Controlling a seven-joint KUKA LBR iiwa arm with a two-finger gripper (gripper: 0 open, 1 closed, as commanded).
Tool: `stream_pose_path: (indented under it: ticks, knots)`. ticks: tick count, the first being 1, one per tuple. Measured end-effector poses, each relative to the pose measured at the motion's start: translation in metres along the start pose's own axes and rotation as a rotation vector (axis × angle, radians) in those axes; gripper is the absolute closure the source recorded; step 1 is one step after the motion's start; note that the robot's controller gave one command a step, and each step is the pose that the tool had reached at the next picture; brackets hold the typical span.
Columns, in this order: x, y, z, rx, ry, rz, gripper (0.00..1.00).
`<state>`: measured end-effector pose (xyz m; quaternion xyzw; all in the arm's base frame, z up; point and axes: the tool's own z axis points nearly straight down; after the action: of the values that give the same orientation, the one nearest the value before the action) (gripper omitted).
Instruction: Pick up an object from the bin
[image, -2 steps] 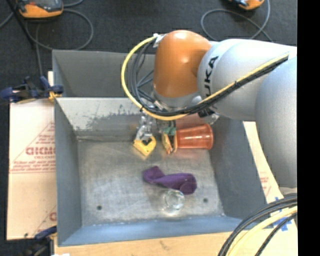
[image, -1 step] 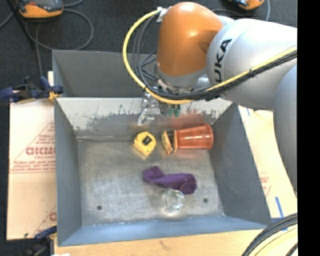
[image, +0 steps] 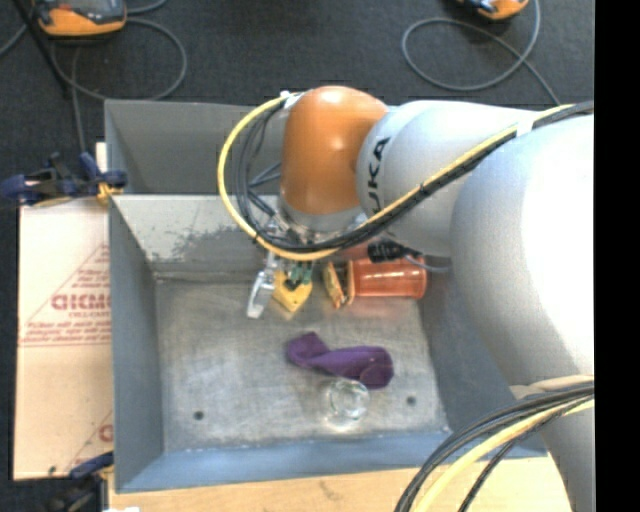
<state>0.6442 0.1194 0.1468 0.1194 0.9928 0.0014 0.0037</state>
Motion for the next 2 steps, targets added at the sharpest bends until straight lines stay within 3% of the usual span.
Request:
stream_pose_path:
  ticks: [1, 2]
  knots:
    - [0.002, 0.001, 0.01, 0.002, 0.005, 0.007, 0.0]
    - [-0.006, -0.112, 0.041, 0.004, 0.005, -0.275, 1.0]
